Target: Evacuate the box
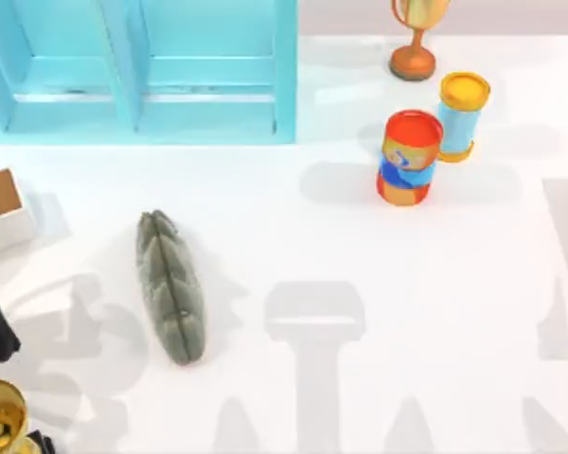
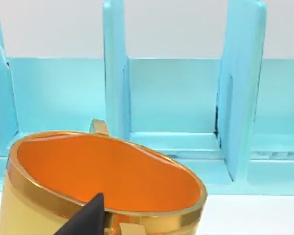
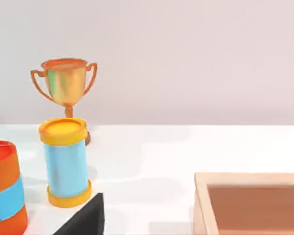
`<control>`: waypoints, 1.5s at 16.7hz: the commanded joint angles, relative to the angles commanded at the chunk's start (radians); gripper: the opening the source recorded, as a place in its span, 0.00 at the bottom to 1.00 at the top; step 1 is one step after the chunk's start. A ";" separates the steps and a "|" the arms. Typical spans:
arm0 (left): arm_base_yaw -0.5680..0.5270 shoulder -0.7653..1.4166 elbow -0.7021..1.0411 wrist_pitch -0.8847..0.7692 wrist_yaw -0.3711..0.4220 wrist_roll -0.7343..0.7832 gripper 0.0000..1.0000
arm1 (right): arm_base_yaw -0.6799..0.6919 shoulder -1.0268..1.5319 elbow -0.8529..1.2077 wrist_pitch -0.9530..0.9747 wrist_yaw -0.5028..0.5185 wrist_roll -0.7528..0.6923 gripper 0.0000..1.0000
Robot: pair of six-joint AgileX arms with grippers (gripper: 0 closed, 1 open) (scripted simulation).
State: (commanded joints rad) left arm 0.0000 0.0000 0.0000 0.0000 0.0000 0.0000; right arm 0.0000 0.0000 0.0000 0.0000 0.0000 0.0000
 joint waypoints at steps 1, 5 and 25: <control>0.000 0.000 0.000 0.000 0.000 0.000 1.00 | 0.000 0.000 0.000 0.000 0.000 0.000 1.00; 0.000 0.000 0.000 0.000 0.000 0.000 1.00 | -0.029 0.065 0.064 -0.063 0.000 -0.029 1.00; 0.000 0.000 0.000 0.000 0.000 0.000 1.00 | -0.538 1.622 1.266 -1.173 0.003 -0.526 1.00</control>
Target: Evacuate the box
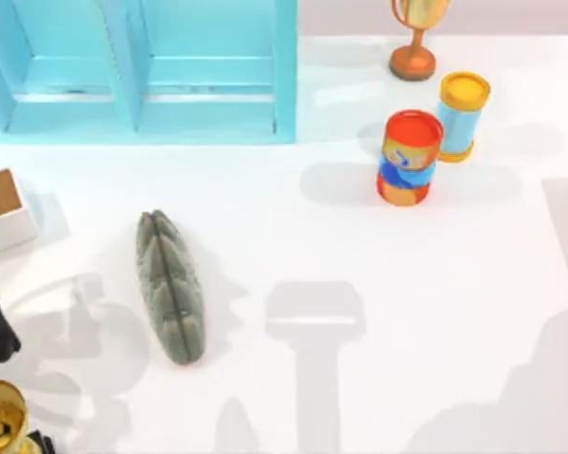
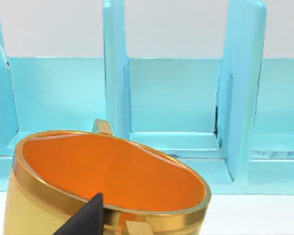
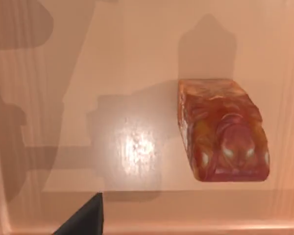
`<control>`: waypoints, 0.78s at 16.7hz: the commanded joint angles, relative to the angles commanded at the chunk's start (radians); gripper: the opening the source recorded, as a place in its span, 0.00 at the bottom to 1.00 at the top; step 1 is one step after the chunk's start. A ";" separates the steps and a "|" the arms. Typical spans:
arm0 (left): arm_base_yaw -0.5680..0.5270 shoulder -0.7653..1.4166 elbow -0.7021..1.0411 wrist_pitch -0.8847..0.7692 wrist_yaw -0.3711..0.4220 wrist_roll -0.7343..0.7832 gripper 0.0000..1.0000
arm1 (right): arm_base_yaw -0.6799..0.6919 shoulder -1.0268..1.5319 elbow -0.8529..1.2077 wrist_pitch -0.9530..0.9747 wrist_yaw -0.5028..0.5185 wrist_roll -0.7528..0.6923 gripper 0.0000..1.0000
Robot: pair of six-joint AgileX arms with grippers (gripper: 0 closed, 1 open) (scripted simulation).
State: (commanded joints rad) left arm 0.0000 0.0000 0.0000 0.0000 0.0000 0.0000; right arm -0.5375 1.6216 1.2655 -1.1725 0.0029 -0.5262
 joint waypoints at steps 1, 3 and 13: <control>0.000 0.000 0.000 0.000 0.000 0.000 1.00 | -0.009 0.024 0.019 -0.018 0.000 -0.008 1.00; 0.000 0.000 0.000 0.000 0.000 0.000 1.00 | -0.015 0.041 0.031 -0.031 0.000 -0.014 1.00; 0.000 0.000 0.000 0.000 0.000 0.000 1.00 | -0.014 0.060 -0.075 0.091 0.000 -0.013 1.00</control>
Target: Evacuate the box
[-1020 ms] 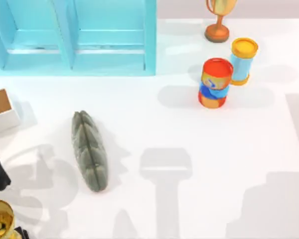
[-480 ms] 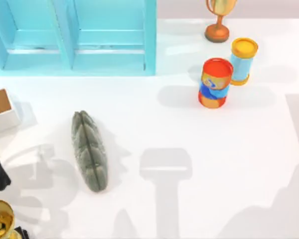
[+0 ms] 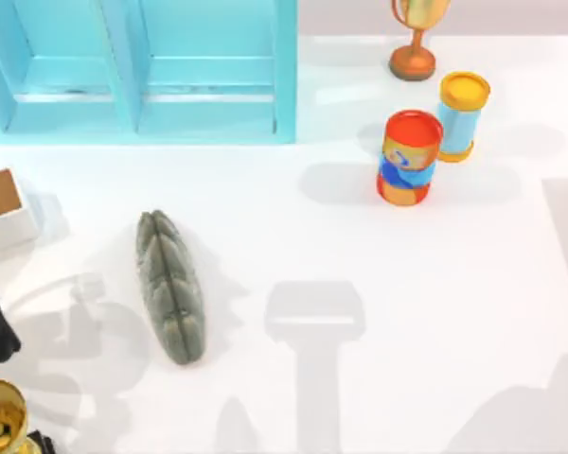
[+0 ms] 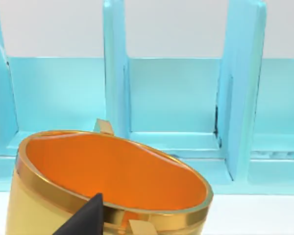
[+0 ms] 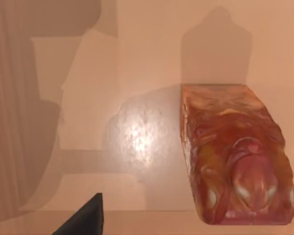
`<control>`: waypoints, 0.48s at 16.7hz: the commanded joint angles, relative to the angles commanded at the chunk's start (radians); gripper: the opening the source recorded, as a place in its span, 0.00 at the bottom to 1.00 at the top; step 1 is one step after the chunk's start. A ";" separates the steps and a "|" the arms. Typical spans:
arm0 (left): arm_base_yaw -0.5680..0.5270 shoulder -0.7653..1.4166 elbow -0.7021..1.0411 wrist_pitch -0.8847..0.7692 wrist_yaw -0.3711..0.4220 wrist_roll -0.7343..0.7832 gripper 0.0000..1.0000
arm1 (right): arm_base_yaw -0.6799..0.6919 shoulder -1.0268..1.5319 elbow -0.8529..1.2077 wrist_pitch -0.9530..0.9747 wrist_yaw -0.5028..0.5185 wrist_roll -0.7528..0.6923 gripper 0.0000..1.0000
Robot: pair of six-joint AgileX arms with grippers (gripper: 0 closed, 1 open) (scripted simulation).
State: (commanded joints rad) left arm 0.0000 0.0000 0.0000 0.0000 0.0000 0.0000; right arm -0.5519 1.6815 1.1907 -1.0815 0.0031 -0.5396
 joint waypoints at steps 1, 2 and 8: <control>0.000 0.000 0.000 0.000 0.000 0.000 1.00 | 0.000 0.010 -0.028 0.040 0.000 0.000 1.00; 0.000 0.000 0.000 0.000 0.000 0.000 1.00 | -0.001 0.024 -0.055 0.082 0.000 -0.001 1.00; 0.000 0.000 0.000 0.000 0.000 0.000 1.00 | 0.002 0.104 -0.168 0.275 0.000 0.003 1.00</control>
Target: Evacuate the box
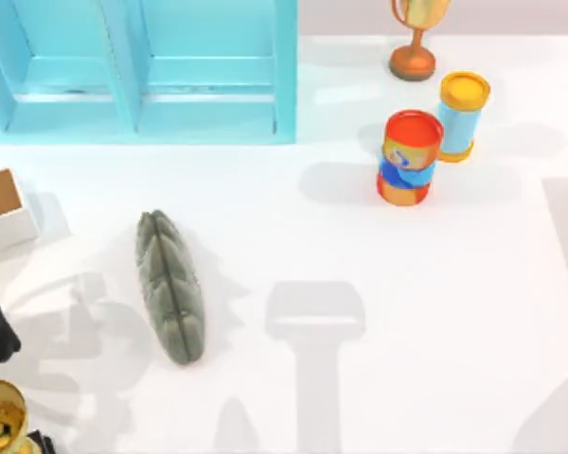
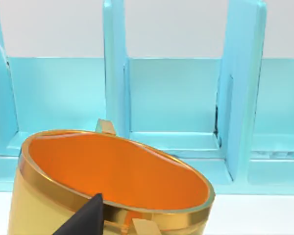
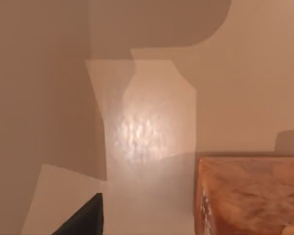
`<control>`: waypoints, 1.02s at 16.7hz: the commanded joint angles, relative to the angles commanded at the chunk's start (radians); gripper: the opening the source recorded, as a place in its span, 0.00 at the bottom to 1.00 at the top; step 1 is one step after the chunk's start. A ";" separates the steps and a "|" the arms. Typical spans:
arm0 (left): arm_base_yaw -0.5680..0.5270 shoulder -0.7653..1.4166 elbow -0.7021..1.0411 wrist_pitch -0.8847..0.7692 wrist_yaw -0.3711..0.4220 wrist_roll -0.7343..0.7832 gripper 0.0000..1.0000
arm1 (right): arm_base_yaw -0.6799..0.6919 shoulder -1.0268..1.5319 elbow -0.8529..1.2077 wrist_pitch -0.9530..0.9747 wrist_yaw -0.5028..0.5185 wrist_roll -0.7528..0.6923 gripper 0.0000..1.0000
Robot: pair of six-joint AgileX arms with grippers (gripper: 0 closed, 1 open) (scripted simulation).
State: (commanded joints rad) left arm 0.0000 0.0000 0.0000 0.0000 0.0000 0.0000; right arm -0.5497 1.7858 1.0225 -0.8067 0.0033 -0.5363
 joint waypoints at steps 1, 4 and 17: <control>0.000 0.000 0.000 0.000 0.000 0.000 1.00 | 0.000 0.001 -0.001 0.002 0.000 0.000 1.00; 0.000 0.000 0.000 0.000 0.000 0.000 1.00 | 0.000 0.001 -0.001 0.002 0.000 0.000 1.00; 0.000 0.000 0.000 0.000 0.000 0.000 1.00 | 0.000 0.001 -0.001 0.002 0.000 0.000 0.02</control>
State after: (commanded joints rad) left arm 0.0000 0.0000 0.0000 0.0000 0.0000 0.0000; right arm -0.5496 1.7866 1.0215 -0.8047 0.0033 -0.5362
